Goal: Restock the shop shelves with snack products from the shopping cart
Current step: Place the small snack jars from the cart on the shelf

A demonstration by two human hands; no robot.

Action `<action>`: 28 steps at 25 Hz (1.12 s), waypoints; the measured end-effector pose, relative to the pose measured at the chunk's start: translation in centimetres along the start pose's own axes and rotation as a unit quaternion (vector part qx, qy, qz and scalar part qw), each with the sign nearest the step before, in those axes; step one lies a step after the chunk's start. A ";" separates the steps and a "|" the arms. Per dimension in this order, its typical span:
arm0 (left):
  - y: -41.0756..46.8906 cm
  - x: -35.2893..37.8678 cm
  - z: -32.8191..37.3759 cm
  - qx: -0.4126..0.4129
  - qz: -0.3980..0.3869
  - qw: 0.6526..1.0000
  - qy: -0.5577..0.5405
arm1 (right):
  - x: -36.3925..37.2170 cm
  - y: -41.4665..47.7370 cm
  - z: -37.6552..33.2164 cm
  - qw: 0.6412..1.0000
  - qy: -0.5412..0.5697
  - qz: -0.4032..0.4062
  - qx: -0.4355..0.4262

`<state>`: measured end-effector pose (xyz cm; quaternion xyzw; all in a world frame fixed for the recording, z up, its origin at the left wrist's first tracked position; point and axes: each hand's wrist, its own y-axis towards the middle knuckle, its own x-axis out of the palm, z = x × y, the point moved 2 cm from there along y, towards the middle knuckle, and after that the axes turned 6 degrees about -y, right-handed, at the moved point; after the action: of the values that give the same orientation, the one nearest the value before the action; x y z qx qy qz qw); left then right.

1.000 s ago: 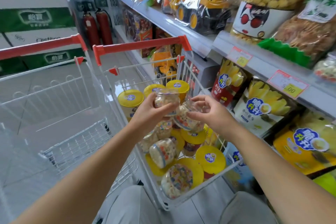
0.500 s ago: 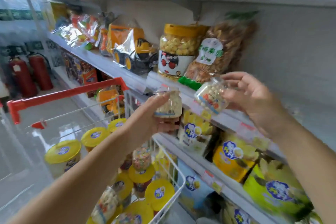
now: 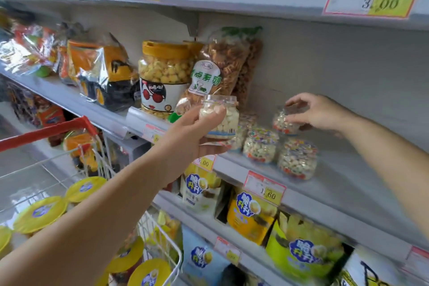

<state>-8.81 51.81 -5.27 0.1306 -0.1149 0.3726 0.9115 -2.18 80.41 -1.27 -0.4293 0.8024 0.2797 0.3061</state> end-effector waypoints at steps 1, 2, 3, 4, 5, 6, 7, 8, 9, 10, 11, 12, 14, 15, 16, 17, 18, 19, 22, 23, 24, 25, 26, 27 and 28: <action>0.3 0.2 0.0 -0.001 0.004 1.000 0.009 | 0.6 0.0 0.1 0.999 0.008 -0.031 0.010; 0.6 0.4 0.1 -0.001 0.008 1.000 0.017 | 1.2 0.0 0.1 0.998 0.022 -0.056 0.014; 0.8 0.6 0.1 0.001 0.008 1.000 0.022 | 1.6 -0.1 0.0 0.997 0.035 -0.074 0.013; 1.0 0.6 0.1 0.007 0.008 1.000 0.027 | 1.8 -0.1 0.0 0.995 0.047 -0.089 0.013; 1.2 0.7 0.2 0.012 0.007 0.999 0.034 | 1.9 -0.2 -0.1 0.993 0.058 -0.100 0.014; 1.4 0.6 0.1 0.014 0.009 0.999 0.043 | 2.0 -0.3 -0.1 0.992 0.063 -0.107 0.016; 1.6 0.7 0.1 0.011 0.011 0.998 0.054 | 2.1 -0.5 -0.1 0.993 0.054 -0.109 0.013; 1.8 0.8 0.0 0.010 0.015 0.997 0.070 | 1.8 -0.5 -0.2 0.996 0.018 -0.090 -0.002; 2.0 1.1 -0.1 0.009 0.016 0.996 0.087 | 1.4 -0.8 -0.8 0.998 -0.031 -0.047 -0.028; 2.2 1.4 -0.1 0.009 0.013 0.994 0.105 | 0.9 -1.2 -1.7 0.996 -0.058 0.002 -0.061; 2.4 1.8 -0.1 0.014 0.008 0.992 0.124 | 0.5 -1.9 -3.0 0.994 -0.040 0.029 -0.100; 2.7 2.2 0.0 0.023 0.009 0.988 0.150 | 0.3 -2.7 -4.6 0.991 0.007 0.019 -0.134; 3.0 3.4 0.2 0.051 0.022 0.974 0.218 | 0.5 -4.6 -7.6 0.983 0.067 -0.062 -0.162; 3.1 4.0 0.4 0.071 0.035 0.962 0.262 | 0.7 -5.3 -8.4 0.981 0.047 -0.085 -0.169; 3.3 4.6 0.4 0.087 0.045 0.946 0.310 | 0.7 -5.4 -8.5 0.981 0.012 -0.079 -0.175; 3.3 5.2 0.4 0.101 0.047 0.931 0.348 | 0.6 -5.5 -8.5 0.983 -0.005 -0.060 -0.173; 3.3 5.7 0.4 0.111 0.041 0.922 0.369 | 0.4 -5.2 -8.1 0.985 0.005 -0.039 -0.166; 3.6 5.9 0.2 0.115 0.032 0.923 0.366 | -0.1 -5.0 -7.5 0.986 0.049 -0.024 -0.155; 3.8 5.7 0.0 0.106 0.028 0.933 0.344 | -3.1 -3.8 -4.9 0.989 0.097 0.052 -0.103; 3.8 5.4 0.0 0.113 0.030 0.921 0.372 | -4.2 -3.4 -3.6 0.991 0.070 0.070 -0.085; 3.8 5.0 0.0 0.126 0.032 0.900 0.415 | -5.2 -3.1 -2.3 0.995 0.030 0.069 -0.063; 3.7 4.9 0.0 0.146 0.030 0.874 0.462 | -5.9 -2.8 -1.0 0.998 -0.008 0.051 -0.038; 3.6 4.9 0.0 0.166 0.020 0.849 0.501 | -6.1 -2.7 0.3 0.999 -0.029 0.022 -0.013; 3.6 5.1 0.0 0.185 0.007 0.831 0.525 | -6.0 -2.6 1.3 0.999 -0.039 -0.009 0.009; 3.6 5.3 0.0 0.197 -0.005 0.819 0.539 | -5.5 -2.6 2.0 0.998 -0.039 -0.040 0.023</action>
<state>-7.70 57.73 -3.12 0.0861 0.4716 0.3933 0.7846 3.01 83.43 1.00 -0.4430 0.7779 0.2654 0.3581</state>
